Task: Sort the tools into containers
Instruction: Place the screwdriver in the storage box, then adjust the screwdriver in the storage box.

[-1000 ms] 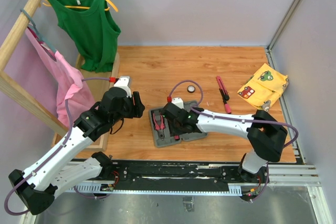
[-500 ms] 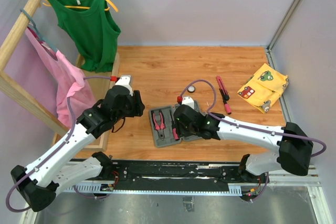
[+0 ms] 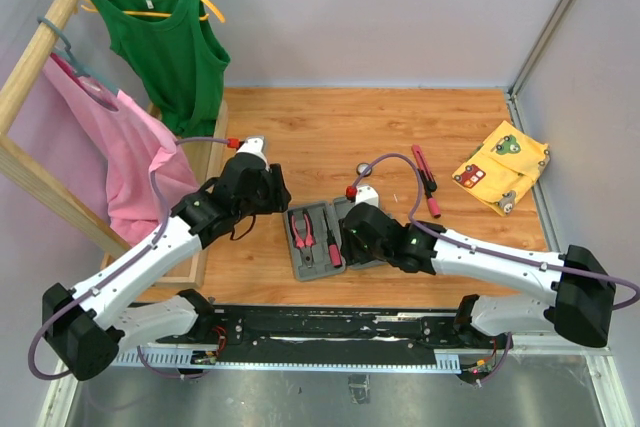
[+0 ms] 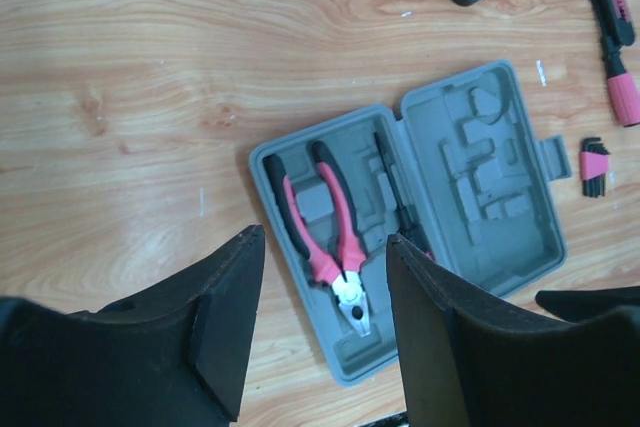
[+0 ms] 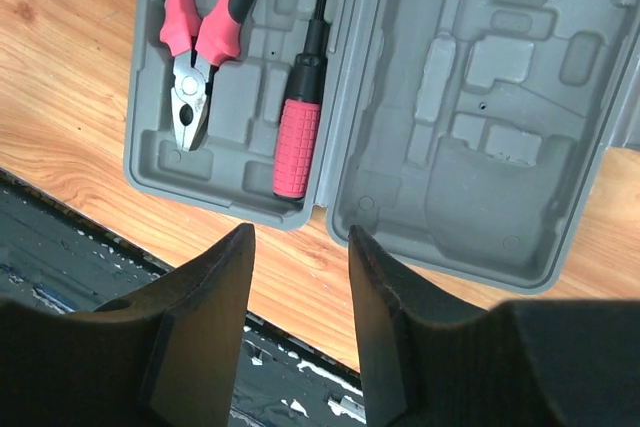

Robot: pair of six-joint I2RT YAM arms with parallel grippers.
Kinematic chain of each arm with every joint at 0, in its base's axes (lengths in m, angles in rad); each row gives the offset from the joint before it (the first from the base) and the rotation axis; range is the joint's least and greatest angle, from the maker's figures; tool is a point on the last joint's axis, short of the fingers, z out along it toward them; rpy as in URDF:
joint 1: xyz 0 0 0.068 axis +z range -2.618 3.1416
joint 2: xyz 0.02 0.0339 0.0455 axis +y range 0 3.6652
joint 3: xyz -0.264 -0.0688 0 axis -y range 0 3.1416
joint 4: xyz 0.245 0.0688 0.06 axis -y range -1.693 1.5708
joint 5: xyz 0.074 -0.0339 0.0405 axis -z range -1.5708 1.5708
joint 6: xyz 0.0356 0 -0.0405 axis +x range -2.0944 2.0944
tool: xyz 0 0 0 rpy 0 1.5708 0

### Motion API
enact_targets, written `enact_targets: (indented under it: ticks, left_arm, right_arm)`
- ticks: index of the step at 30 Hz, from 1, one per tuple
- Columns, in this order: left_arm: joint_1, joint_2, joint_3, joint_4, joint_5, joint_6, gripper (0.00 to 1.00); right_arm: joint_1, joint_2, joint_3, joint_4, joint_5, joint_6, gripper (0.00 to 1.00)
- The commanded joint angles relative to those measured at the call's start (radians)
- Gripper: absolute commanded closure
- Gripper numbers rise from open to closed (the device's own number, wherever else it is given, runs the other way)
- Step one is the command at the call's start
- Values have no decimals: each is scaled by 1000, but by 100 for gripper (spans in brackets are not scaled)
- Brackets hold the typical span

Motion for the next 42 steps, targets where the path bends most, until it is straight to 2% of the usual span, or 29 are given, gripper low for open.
enact_targets:
  ticks: [1,8,14,24,42]
  left_arm:
    - [-3,34,-7,129,47,-14,44]
    - [-2,115,-48,235,104,-15,47]
    - [-1,159,-71,293,147,-18,47]
    - [18,168,-111,312,162,-21,48]
    - [52,130,-177,303,159,-20,48]
  right_arm:
    - [25,-5,-12,31,16,-10,57]
    - [25,59,8,135,-45,-30,60]
    - [10,174,82,156,-86,-39,60]
    - [-49,314,160,133,-156,-36,64]
    - [-60,394,224,69,-201,-75,71]
